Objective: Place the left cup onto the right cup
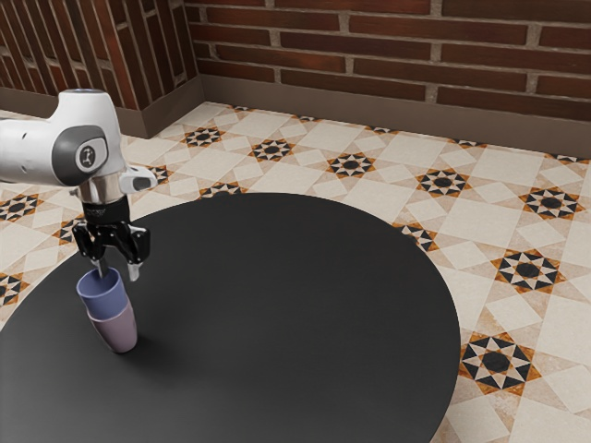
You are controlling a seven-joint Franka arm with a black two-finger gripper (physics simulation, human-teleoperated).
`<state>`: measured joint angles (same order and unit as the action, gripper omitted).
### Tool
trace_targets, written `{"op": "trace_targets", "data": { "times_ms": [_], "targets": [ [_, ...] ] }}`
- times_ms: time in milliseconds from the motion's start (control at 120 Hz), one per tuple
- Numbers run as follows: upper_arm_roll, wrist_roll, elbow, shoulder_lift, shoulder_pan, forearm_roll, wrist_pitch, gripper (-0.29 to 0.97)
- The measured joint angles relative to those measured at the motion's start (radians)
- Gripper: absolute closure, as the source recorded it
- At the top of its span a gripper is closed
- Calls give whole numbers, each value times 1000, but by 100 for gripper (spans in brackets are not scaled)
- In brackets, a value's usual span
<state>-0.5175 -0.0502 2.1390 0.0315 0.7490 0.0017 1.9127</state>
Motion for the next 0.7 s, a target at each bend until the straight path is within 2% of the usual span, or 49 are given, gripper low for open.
{"op": "trace_targets", "data": {
  "times_ms": [542,608,700],
  "targets": [
    [-10,-5,-21,54,-19,-7,-32,17],
    [22,-5,-24,55,-60,-9,-36,14],
    [128,-5,-35,56,-186,-10,-43,9]
  ]
}}
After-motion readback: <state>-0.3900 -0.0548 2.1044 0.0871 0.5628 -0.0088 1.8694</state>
